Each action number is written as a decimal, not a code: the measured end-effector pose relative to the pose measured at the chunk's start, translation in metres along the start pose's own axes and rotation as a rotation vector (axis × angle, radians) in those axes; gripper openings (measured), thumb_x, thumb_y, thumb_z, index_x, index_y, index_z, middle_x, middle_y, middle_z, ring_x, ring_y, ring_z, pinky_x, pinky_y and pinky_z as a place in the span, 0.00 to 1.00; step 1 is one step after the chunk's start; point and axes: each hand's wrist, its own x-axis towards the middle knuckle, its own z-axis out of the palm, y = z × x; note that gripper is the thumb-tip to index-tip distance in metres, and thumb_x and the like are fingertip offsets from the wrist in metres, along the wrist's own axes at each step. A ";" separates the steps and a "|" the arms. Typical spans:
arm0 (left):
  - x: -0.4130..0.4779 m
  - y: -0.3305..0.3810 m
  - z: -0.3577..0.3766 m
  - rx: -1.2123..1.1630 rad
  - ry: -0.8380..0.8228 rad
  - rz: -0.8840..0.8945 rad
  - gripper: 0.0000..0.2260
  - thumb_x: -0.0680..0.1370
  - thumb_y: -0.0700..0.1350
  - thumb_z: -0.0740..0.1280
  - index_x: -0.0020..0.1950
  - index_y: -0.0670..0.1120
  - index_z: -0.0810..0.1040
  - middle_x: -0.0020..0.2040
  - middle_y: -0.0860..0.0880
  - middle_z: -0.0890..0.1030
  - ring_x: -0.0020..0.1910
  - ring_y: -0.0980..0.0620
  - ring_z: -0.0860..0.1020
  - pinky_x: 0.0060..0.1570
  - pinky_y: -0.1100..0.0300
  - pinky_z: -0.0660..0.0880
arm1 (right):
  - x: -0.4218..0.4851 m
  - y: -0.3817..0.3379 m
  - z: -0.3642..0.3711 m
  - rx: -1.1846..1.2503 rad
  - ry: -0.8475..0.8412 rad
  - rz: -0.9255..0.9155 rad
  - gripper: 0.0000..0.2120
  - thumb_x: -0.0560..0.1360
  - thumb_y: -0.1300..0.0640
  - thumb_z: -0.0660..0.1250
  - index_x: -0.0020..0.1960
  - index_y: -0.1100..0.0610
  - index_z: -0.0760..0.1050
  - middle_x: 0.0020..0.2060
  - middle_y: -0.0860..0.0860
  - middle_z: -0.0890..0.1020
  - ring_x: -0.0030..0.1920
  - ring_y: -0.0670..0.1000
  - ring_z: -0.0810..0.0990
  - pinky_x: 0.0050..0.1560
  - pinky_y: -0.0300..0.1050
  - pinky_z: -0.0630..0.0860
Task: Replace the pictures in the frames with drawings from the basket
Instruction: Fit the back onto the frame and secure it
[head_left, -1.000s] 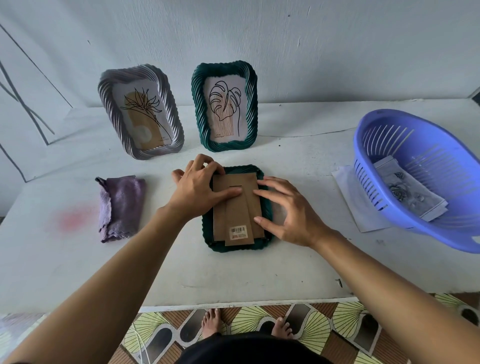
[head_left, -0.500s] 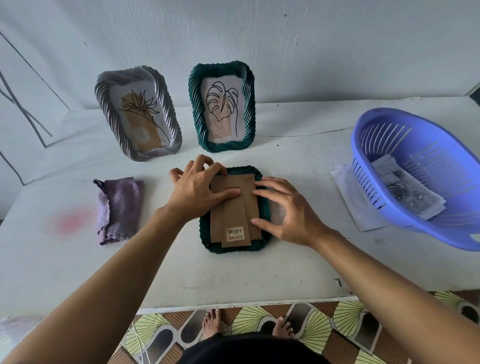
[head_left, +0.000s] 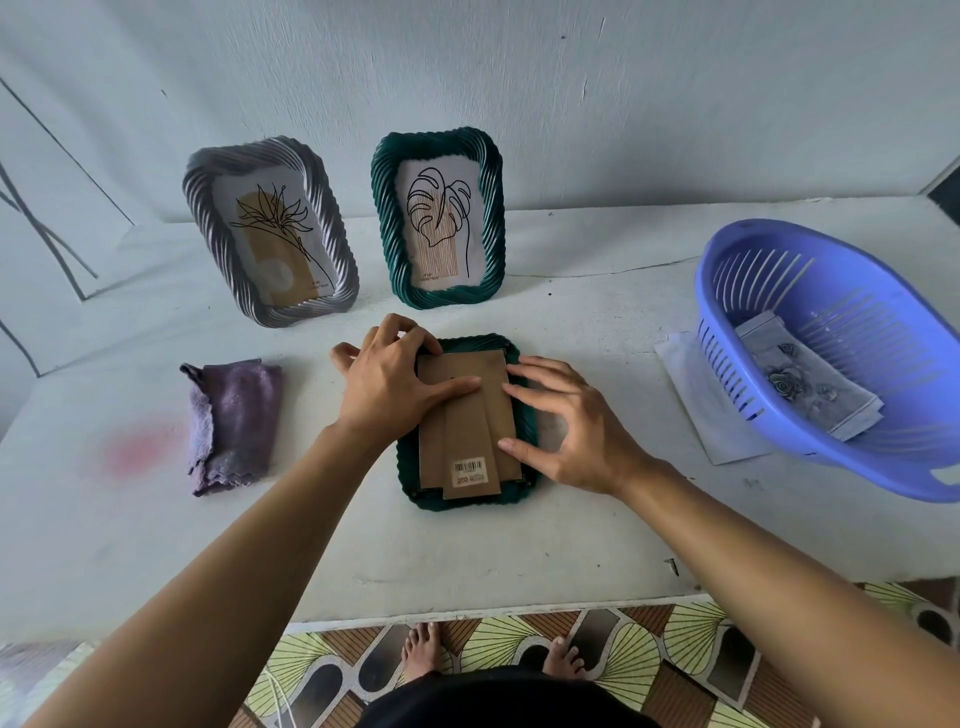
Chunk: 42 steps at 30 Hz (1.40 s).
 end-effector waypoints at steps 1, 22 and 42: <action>0.000 0.000 0.001 0.002 0.007 -0.005 0.29 0.65 0.75 0.68 0.50 0.53 0.79 0.56 0.55 0.74 0.59 0.50 0.74 0.53 0.51 0.56 | 0.000 0.000 0.000 -0.004 0.000 -0.003 0.30 0.72 0.44 0.75 0.69 0.57 0.76 0.71 0.48 0.74 0.75 0.44 0.63 0.73 0.50 0.67; -0.010 -0.005 0.001 -0.082 0.050 -0.007 0.23 0.73 0.70 0.66 0.55 0.52 0.79 0.58 0.55 0.75 0.62 0.51 0.70 0.56 0.52 0.56 | 0.001 -0.001 0.002 -0.082 -0.003 -0.011 0.27 0.72 0.44 0.73 0.66 0.56 0.76 0.66 0.48 0.74 0.72 0.47 0.66 0.72 0.48 0.66; -0.020 -0.016 -0.006 -0.187 0.006 -0.138 0.27 0.66 0.71 0.72 0.60 0.60 0.75 0.56 0.59 0.73 0.62 0.53 0.69 0.56 0.48 0.64 | 0.046 -0.007 0.012 -0.056 0.190 0.168 0.10 0.69 0.54 0.78 0.35 0.56 0.78 0.43 0.48 0.80 0.52 0.49 0.75 0.50 0.42 0.71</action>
